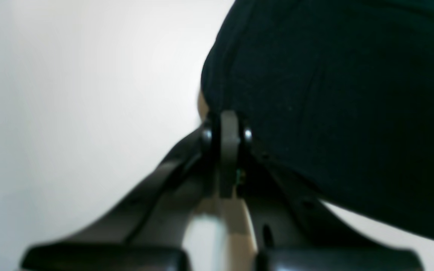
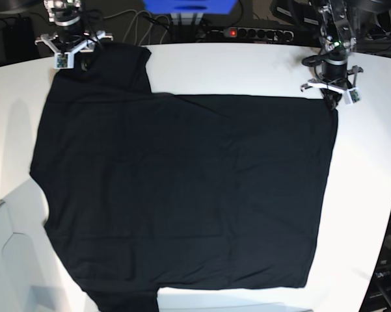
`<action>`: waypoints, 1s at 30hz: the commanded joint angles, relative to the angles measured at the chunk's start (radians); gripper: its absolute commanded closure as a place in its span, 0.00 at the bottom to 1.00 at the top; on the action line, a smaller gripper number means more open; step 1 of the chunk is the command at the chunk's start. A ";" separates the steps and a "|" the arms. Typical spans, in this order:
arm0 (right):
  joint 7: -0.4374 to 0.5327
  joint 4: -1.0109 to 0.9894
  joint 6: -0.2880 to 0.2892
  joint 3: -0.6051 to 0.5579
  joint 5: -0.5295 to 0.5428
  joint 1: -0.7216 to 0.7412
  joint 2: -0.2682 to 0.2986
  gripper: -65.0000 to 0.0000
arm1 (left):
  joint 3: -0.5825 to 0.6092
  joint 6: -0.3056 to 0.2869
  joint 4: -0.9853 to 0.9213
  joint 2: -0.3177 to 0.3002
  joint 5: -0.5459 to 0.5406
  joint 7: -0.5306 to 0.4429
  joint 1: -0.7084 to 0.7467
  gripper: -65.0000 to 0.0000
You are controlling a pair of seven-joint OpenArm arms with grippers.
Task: Fold the T-shirt properly
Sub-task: 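Close both grippers on the shirt's shoulder corners, then lift the shoulders and pull both grippers toward the hem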
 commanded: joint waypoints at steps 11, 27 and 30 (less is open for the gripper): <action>-0.096 0.125 0.060 0.085 -0.014 -0.013 -0.016 1.00 | -0.012 0.003 0.018 -0.011 0.002 -0.012 0.022 1.00; -0.093 0.223 0.060 0.112 0.049 0.024 -0.024 1.00 | -0.014 0.007 0.148 -0.010 -0.005 -0.017 0.072 1.00; -0.096 0.224 0.060 0.112 0.053 0.065 -0.024 1.00 | -0.014 0.010 0.180 -0.010 -0.005 -0.015 0.068 1.00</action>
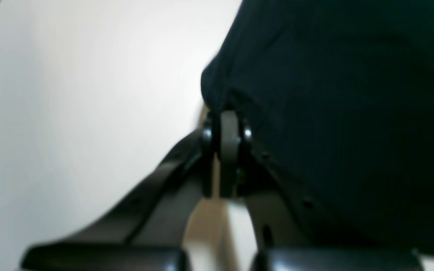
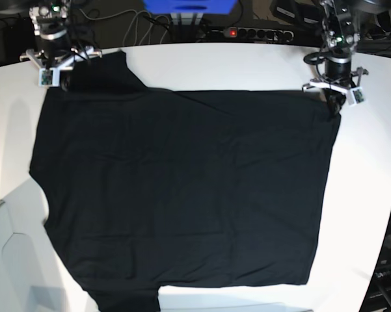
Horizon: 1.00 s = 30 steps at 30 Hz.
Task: Fold the T-shirt properly
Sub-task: 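Lift the shoulders and pull both grippers toward the hem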
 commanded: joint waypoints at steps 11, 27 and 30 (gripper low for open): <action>0.021 0.021 0.012 0.004 0.011 0.111 0.007 1.00 | -0.054 -0.002 0.010 -0.010 -0.003 -0.023 -0.085 1.00; -0.010 -0.014 0.012 -0.031 0.009 0.364 0.051 1.00 | -0.046 -0.002 -0.002 -0.002 0.005 -0.015 -0.264 1.00; -0.093 -0.034 0.012 -0.062 0.009 0.439 0.089 1.00 | -0.048 -0.002 -0.028 -0.005 0.005 0.051 -0.332 1.00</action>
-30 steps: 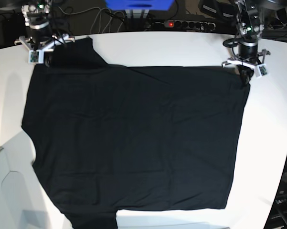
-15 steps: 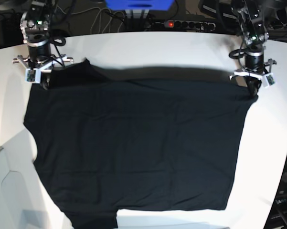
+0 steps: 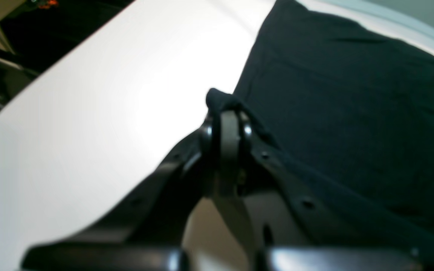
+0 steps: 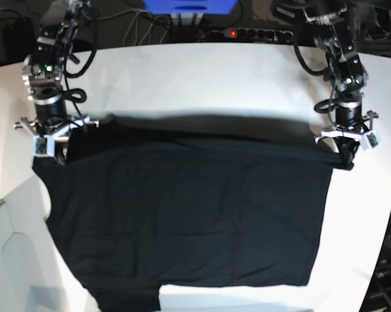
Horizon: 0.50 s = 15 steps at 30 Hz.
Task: Fold the T-shirt properly
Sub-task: 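Lift the shoulders and pull both grippers toward the hem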
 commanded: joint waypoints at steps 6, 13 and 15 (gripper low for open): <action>-0.020 -0.077 0.012 -0.004 0.008 0.159 0.028 1.00 | -0.004 0.003 -0.025 -0.015 -0.002 0.031 -0.107 1.00; -0.017 -0.225 0.012 -0.075 0.008 0.264 0.070 1.00 | -0.004 0.003 -0.056 -0.015 -0.002 0.030 -0.147 1.00; -0.017 -0.249 0.012 -0.104 0.008 0.291 0.074 1.00 | -0.004 0.003 -0.061 -0.015 -0.002 0.030 -0.157 1.00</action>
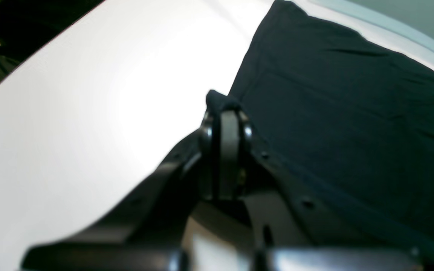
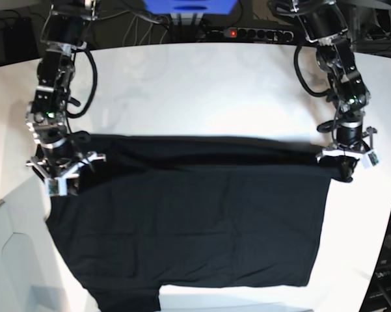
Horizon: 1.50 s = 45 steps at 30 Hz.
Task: Fold the T-shirt properly
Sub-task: 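Lift the shoulders and pull both grippers toward the hem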
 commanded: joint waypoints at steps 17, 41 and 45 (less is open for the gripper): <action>0.035 -0.249 0.012 -0.053 0.010 0.245 0.009 1.00 | -0.004 0.000 -0.079 -0.020 -0.003 -0.035 -0.044 1.00; 0.037 -0.261 0.012 -0.044 0.010 0.259 0.009 1.00 | 0.069 0.000 -0.226 -0.034 -0.003 -0.035 -0.182 1.00; 0.037 -0.260 0.012 -0.044 0.010 0.259 0.009 1.00 | 0.099 0.002 -0.268 -0.036 -0.003 -0.036 -0.187 1.00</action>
